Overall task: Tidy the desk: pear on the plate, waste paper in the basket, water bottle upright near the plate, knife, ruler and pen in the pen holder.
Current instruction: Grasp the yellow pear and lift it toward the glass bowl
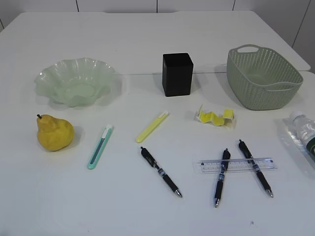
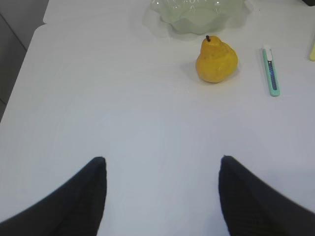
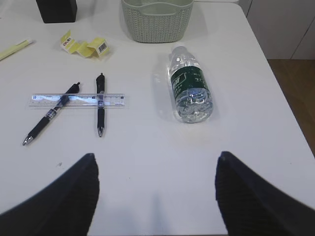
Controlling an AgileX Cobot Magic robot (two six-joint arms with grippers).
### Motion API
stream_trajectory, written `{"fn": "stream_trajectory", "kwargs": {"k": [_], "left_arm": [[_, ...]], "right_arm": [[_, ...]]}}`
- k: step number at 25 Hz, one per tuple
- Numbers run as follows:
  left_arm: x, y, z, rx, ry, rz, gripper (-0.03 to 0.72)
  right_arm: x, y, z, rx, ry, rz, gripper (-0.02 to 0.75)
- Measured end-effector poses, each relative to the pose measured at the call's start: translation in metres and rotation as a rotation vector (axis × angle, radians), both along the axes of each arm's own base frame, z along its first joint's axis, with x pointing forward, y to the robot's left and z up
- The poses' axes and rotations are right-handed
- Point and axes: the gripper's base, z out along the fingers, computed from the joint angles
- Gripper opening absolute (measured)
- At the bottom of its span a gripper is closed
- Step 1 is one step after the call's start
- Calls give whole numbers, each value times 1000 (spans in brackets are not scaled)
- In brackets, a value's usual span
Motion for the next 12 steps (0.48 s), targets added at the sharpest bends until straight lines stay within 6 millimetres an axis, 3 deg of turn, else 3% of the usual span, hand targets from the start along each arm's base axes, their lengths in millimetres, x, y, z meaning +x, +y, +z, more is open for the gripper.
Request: {"fn": "stream_trajectory", "kwargs": {"k": [5, 12], "left_arm": [[0, -1, 0, -13, 0, -9, 510], [2, -4, 6, -37, -12, -22, 510]], "right_arm": [[0, 0, 1, 0, -7, 0, 547], [4, 2, 25, 109, -208, -21, 548]]}}
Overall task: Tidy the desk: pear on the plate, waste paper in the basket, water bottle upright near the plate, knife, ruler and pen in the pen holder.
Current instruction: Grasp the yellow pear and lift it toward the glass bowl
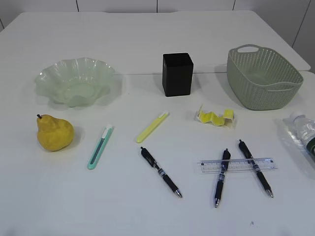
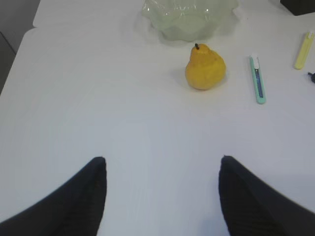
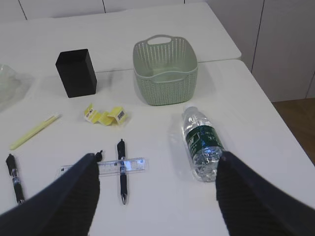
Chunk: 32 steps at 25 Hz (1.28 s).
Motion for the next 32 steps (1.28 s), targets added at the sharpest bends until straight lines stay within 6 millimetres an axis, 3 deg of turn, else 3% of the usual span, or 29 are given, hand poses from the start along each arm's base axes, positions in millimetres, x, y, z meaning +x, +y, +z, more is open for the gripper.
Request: {"fn": "stream_trajectory", "kwargs": {"k": [4, 12, 21, 32], "left_arm": [[17, 0, 18, 6, 22, 3, 510], [80, -2, 36, 18, 122, 4, 510], [163, -8, 28, 4, 267, -15, 510], [262, -32, 24, -42, 460, -75, 510]], "right_arm": [[24, 2, 7, 5, 47, 4, 548], [83, 6, 21, -28, 131, 35, 548], [157, 13, 23, 3, 304, 61, 547], [212, 21, 24, 40, 492, 111, 547]]}}
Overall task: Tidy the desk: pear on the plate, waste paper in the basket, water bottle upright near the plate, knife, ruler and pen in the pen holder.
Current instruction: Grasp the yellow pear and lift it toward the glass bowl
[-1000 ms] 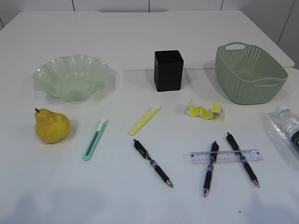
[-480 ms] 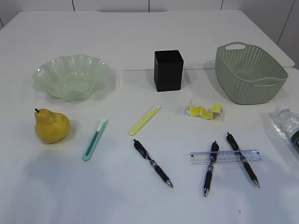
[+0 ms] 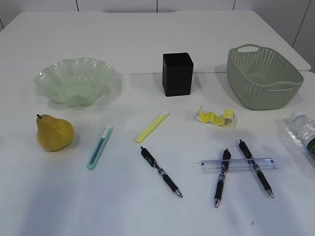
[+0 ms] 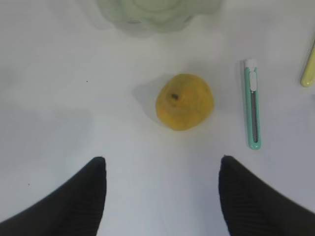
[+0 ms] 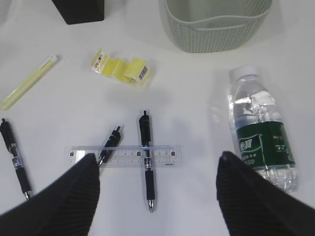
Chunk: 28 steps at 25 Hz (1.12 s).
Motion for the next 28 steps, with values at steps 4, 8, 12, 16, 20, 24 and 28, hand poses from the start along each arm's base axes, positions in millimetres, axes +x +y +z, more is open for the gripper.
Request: {"fn": "stream_trajectory", "kwargs": {"k": [4, 8, 12, 16, 20, 24, 28], "left_arm": [[39, -6, -6, -13, 93, -1, 510], [72, -13, -21, -50, 191, 1, 510], [95, -18, -39, -70, 259, 3, 510], [104, -19, -55, -68, 311, 4, 511], [108, -22, -69, -69, 351, 1, 511], [114, -32, -84, -66, 361, -17, 513], [120, -38, -98, -71, 367, -10, 534]], "right_arm": [[9, 2, -5, 19, 51, 5, 547], [9, 3, -9, 21, 89, 7, 547], [9, 3, -8, 22, 90, 8, 547], [9, 3, -8, 21, 92, 9, 547], [9, 3, -8, 21, 92, 9, 547], [9, 3, -8, 21, 92, 9, 547], [9, 3, -8, 21, 94, 9, 547]]}}
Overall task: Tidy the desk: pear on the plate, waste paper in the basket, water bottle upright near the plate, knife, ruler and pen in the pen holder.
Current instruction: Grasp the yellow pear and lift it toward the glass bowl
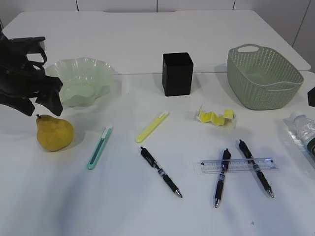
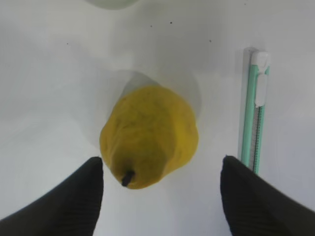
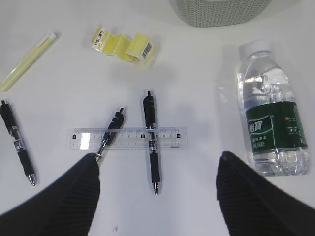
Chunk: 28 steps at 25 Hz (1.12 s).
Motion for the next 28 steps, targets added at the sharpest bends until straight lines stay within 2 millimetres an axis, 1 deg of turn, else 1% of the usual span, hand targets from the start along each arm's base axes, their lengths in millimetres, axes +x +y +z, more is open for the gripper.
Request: {"fn": "stream_trajectory", "kwargs": {"k": [4, 11, 16, 22, 25, 28], "left_arm": [[3, 0, -11, 11, 21, 3, 540], [6, 0, -18, 20, 28, 3, 540], [10, 0, -33, 25, 58, 4, 540], [11, 0, -40, 28, 72, 4, 538], [11, 0, -40, 27, 70, 4, 505], [11, 0, -40, 27, 70, 4, 426]], "right_arm": [[0, 0, 0, 0, 4, 0, 547], [0, 0, 0, 0, 4, 0, 547], [0, 0, 0, 0, 3, 0, 547], [0, 0, 0, 0, 3, 0, 547], [0, 0, 0, 0, 3, 0, 547], [0, 0, 0, 0, 3, 0, 547]]}}
